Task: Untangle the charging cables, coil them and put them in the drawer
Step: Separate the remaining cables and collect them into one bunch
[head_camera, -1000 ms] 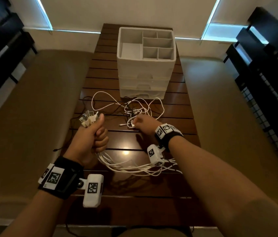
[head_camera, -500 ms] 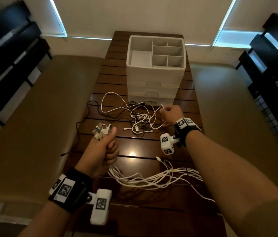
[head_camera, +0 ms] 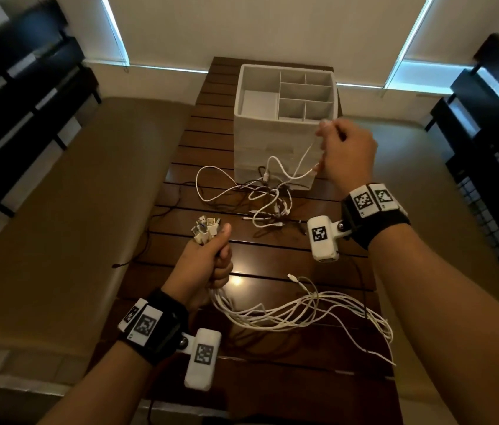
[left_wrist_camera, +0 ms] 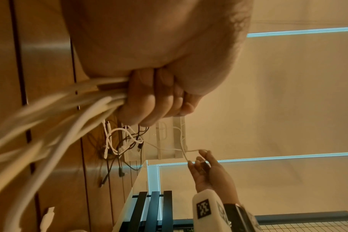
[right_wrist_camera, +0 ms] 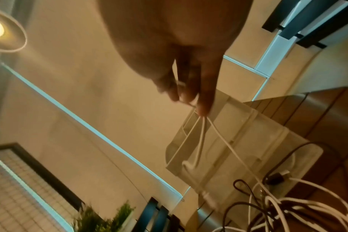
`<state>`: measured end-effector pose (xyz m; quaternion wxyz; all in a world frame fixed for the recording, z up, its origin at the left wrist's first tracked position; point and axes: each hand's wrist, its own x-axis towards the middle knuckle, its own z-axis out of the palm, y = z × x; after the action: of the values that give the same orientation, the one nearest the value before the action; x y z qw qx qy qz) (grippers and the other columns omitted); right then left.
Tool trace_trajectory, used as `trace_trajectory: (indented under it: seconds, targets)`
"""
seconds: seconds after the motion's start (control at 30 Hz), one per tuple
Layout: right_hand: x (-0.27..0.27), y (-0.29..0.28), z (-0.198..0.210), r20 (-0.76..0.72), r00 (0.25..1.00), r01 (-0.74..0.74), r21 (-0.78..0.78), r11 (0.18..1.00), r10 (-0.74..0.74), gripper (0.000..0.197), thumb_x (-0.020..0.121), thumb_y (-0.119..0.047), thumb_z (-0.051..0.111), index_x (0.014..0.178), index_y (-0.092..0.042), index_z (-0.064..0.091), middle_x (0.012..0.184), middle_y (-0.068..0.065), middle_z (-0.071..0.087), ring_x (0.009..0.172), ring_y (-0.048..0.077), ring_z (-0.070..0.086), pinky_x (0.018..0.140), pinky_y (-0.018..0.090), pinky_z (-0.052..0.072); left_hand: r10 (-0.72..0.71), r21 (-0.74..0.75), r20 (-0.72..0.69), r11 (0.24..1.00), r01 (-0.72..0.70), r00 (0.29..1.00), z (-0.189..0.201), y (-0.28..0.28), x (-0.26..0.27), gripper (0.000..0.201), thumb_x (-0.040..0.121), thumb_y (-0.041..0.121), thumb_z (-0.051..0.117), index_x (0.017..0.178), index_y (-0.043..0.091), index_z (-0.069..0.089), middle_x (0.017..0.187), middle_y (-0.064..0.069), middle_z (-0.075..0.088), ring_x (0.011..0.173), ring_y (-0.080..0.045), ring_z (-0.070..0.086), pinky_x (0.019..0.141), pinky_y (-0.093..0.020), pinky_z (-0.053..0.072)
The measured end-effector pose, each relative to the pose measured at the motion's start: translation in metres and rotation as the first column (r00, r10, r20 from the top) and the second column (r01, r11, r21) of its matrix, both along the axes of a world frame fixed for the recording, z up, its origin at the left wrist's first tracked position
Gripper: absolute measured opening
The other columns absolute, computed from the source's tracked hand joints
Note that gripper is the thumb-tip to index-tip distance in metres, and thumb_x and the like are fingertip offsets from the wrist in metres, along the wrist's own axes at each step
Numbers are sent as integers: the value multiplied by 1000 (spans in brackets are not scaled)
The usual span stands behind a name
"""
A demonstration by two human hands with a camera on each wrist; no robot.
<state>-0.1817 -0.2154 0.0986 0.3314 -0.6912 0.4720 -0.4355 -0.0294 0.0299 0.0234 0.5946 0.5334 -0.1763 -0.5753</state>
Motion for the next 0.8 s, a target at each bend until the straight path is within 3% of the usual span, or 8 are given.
trace_trajectory:
  seconds: [0.07, 0.13, 0.2, 0.3, 0.47, 0.6, 0.7, 0.8]
  targets:
    - [1, 7, 8, -13, 996, -91, 14, 996, 91, 26, 104, -31, 60, 94, -13, 75, 82, 15, 69, 58, 25, 69, 55, 38, 63, -2, 5, 2, 1000, 2, 1000, -1, 0, -3, 47, 100, 44, 60, 63, 18, 44, 57, 0, 23, 39, -8, 21, 40, -15, 17]
    - [2, 10, 19, 54, 997, -47, -50, 998, 50, 28, 105, -31, 57, 96, -9, 72, 82, 18, 67, 60, 30, 69, 54, 39, 63, -8, 9, 5, 1000, 8, 1000, -1, -1, -6, 48, 102, 43, 59, 63, 18, 45, 56, 1, 25, 39, -8, 22, 40, -15, 17]
    - [4, 7, 31, 131, 991, 8, -103, 995, 6, 30, 105, -33, 55, 96, -8, 69, 80, 17, 65, 58, 28, 68, 52, 41, 62, -14, 9, 10, 1000, 14, 1000, 1, -2, -8, 47, 100, 43, 60, 64, 17, 46, 56, 1, 24, 39, -8, 22, 39, -15, 18]
    - [7, 6, 48, 74, 997, 12, -117, 993, -4, 27, 102, -35, 57, 92, -13, 70, 80, 15, 65, 60, 28, 70, 49, 43, 61, -27, 12, 19, 1000, 27, 999, 0, -1, -9, 45, 98, 44, 62, 64, 18, 47, 58, 0, 23, 40, -9, 22, 39, -15, 19]
    - [5, 10, 86, 266, 962, 4, -225, 974, 57, 27, 105, -29, 56, 99, -7, 70, 77, 7, 62, 59, 24, 67, 52, 39, 60, -27, 20, 36, 999, 26, 999, -1, -5, -8, 48, 103, 43, 59, 63, 19, 48, 59, -1, 23, 40, -8, 22, 40, -16, 17]
    - [5, 18, 82, 74, 982, -167, -92, 982, 174, 26, 104, -27, 58, 99, -6, 73, 77, 17, 66, 59, 23, 66, 59, 51, 62, -47, -14, 38, 999, 48, 998, 1, -8, -10, 46, 101, 47, 60, 67, 18, 51, 57, 2, 25, 40, -8, 22, 40, -17, 18]
    - [5, 31, 82, 182, 965, -167, -120, 979, 187, 23, 105, -25, 58, 102, -6, 72, 79, 18, 66, 61, 24, 66, 60, 47, 64, -1, -100, 29, 995, 4, 1000, 8, -14, -10, 44, 104, 46, 56, 74, 13, 60, 54, 3, 25, 41, -8, 21, 39, -20, 17]
    - [5, 47, 68, 308, 934, -176, -48, 983, 182, 23, 106, -24, 56, 103, -7, 71, 80, 13, 65, 65, 26, 66, 64, 53, 64, 29, -179, -3, 983, -29, 1000, 18, -21, -10, 45, 106, 43, 54, 85, 7, 70, 54, 4, 23, 41, -8, 19, 40, -22, 14]
